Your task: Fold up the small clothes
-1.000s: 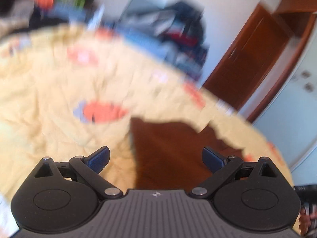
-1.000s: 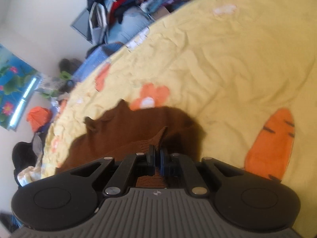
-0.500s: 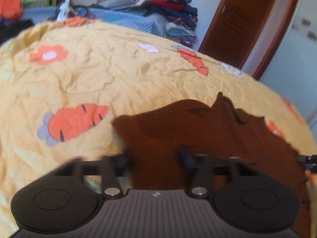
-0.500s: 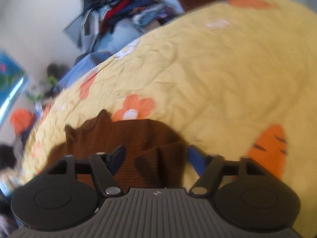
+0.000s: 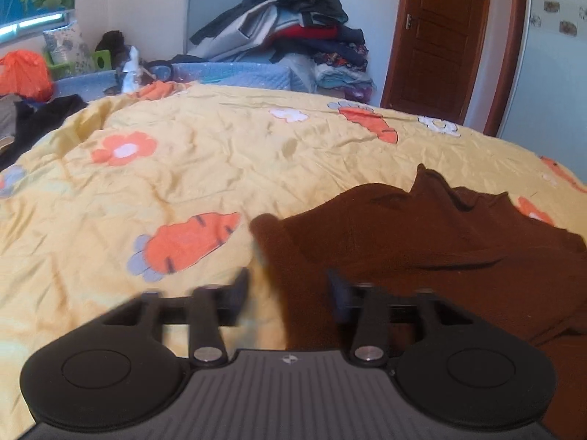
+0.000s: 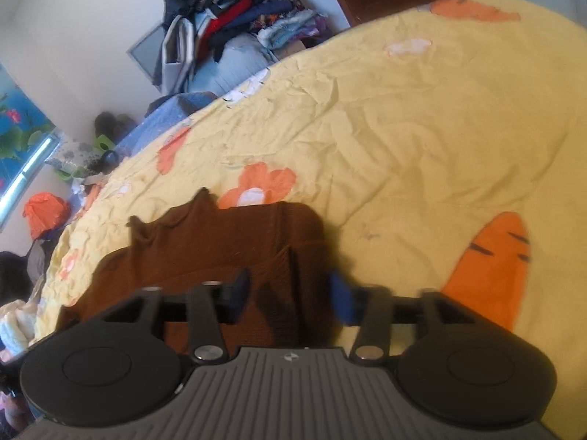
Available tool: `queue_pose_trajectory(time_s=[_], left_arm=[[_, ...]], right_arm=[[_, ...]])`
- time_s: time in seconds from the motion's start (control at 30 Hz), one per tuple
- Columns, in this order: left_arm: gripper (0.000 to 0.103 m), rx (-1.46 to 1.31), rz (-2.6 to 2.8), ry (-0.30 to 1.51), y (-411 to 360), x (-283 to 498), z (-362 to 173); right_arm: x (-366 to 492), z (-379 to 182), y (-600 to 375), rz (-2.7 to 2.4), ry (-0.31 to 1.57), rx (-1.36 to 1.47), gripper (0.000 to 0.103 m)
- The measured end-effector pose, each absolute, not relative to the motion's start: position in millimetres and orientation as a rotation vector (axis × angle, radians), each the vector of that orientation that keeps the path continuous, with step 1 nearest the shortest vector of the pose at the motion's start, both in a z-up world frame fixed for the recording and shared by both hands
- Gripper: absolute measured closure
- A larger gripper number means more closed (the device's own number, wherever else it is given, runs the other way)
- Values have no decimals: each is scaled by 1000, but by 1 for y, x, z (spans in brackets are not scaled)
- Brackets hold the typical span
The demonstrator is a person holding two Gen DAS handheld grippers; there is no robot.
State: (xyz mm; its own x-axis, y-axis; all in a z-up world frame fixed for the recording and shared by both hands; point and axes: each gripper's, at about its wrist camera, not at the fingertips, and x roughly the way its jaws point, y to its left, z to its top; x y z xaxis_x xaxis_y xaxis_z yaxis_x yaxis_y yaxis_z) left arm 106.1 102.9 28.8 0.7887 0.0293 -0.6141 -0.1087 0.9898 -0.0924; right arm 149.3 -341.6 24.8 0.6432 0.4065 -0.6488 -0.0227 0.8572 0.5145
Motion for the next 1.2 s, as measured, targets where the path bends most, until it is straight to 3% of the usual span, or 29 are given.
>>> queue_pose_trajectory(time_s=[0.03, 0.2, 0.3, 0.33, 0.37, 0.43, 0.5, 0.57, 0.63, 0.7, 0.73, 0.77, 0.83, 0.87, 0.9, 0.93, 0.97, 1.1, 1.17, 1.2], left_arm=[[18, -149, 62, 632, 106, 92, 32], [18, -107, -22, 663, 93, 60, 18], [54, -14, -7, 668, 82, 59, 0], [78, 1, -12, 660, 81, 59, 1], [85, 1, -5, 665, 83, 60, 2], [86, 0, -6, 662, 88, 61, 1], [85, 6, -9, 656, 88, 58, 1], [84, -8, -5, 662, 87, 52, 4], [78, -59, -23, 686, 90, 41, 7], [62, -124, -41, 705, 98, 23, 10], [50, -169, -54, 711, 103, 14, 10], [45, -227, -71, 718, 109, 6, 9], [47, -313, -89, 712, 115, -5, 6], [59, -313, -80, 706, 115, -6, 5], [70, -294, -56, 705, 113, -4, 4], [91, -266, -24, 705, 111, -2, 4], [98, -252, -4, 706, 113, 0, 3], [99, -213, -10, 713, 121, -4, 5], [99, -226, -15, 723, 123, -11, 8], [99, -256, -19, 730, 125, -16, 10]], right_arm=[[140, 30, -341, 271, 836, 487, 41], [104, 35, -327, 328, 864, 416, 42], [98, 23, -312, 338, 891, 355, 57], [97, 22, -308, 344, 896, 336, 83], [98, 23, -307, 348, 913, 330, 88], [98, 20, -312, 339, 908, 315, 92], [98, 16, -325, 325, 900, 378, 91], [93, 16, -321, 324, 897, 391, 84], [85, 20, -317, 323, 892, 402, 58], [72, 25, -318, 345, 892, 429, 41], [63, 27, -319, 352, 886, 430, 42], [55, 28, -320, 354, 892, 417, 42], [42, 24, -321, 355, 907, 408, 48], [37, 23, -321, 364, 892, 401, 52], [34, 22, -318, 362, 887, 388, 66], [33, 21, -315, 355, 887, 373, 86], [34, 19, -312, 354, 896, 364, 91], [31, 15, -334, 316, 883, 397, 97], [26, 14, -343, 297, 880, 428, 97], [23, 14, -342, 294, 886, 439, 91]])
